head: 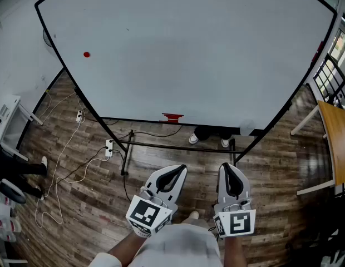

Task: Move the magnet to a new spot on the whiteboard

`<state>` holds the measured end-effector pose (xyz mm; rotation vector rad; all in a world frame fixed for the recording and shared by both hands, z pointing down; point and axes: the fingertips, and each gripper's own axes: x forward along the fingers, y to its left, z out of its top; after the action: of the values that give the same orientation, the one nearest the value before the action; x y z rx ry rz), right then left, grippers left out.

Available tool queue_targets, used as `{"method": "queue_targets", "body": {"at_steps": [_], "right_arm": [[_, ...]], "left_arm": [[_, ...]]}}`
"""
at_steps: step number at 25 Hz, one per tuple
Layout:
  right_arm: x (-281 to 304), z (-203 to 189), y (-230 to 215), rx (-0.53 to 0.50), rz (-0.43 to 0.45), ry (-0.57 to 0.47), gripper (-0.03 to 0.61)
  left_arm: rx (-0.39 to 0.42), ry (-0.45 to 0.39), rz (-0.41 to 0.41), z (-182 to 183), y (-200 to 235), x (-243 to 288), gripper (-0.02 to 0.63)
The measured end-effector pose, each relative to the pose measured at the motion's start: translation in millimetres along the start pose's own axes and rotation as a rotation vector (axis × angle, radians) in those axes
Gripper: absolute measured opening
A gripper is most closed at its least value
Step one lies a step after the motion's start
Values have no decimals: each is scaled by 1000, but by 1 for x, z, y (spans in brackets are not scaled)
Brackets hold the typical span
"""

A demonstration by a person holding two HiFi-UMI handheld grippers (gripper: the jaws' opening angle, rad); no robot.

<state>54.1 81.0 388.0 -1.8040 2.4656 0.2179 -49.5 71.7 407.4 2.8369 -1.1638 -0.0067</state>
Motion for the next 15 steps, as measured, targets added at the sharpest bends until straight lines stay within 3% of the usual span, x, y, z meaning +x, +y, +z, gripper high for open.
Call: {"method": "queue_targets", "body": {"at_steps": [15], "right_arm": [[-18,-8,-38,36,3,-13,5]], "left_arm": [[11,29,27,-4,-26,24,2]]}}
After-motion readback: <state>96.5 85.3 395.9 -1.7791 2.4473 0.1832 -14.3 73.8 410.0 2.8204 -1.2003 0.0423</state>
